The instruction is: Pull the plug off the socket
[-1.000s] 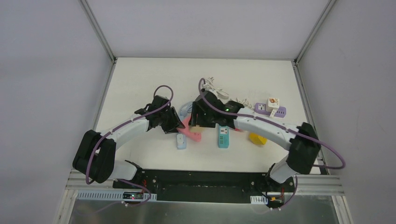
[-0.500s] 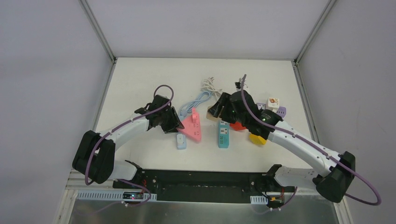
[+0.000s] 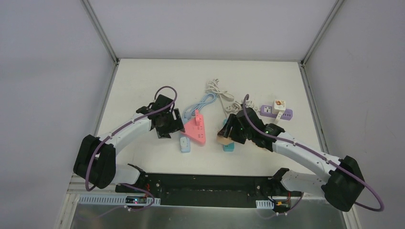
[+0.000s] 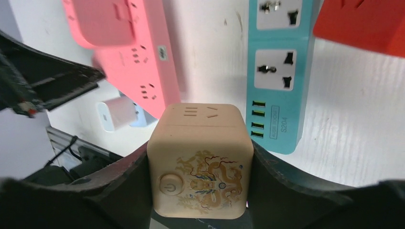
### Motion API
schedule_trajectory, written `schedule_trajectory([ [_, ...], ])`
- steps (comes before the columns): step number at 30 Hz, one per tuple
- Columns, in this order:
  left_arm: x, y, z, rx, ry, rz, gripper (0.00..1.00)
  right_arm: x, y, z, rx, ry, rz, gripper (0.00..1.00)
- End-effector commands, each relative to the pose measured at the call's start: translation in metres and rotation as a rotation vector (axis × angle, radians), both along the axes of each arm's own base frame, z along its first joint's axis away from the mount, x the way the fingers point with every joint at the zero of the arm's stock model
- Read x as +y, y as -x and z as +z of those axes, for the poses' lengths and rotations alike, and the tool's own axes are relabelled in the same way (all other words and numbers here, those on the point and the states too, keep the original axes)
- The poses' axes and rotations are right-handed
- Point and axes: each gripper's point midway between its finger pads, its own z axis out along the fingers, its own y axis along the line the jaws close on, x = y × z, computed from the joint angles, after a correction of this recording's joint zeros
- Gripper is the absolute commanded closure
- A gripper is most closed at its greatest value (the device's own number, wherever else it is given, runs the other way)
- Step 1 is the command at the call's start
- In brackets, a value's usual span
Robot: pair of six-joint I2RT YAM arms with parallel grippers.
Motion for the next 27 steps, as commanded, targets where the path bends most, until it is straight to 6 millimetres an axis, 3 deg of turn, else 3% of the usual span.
schedule_trajectory([
  [1,0.009,0.01,0.011,-0.003,-0.046,-0.034,0.22,0.035,0.01,-0.008,0.07,-0.135,0.104,0.89],
  [8,0.0,0.016,0.042,-0.076,0.067,-0.022,0.17,0.049,0.013,-0.036,0.147,-0.096,0.137,0.67],
  [18,0.014,0.031,0.047,-0.111,0.037,-0.052,0.15,0.043,-0.005,-0.054,0.157,0.052,0.073,0.27],
  [23,0.011,0.023,0.052,-0.14,0.033,-0.071,0.15,0.039,-0.029,-0.04,0.068,0.146,0.037,0.17],
  [27,0.003,0.011,0.05,-0.16,0.053,-0.071,0.16,0.052,-0.047,-0.016,-0.034,0.136,0.067,0.13],
])
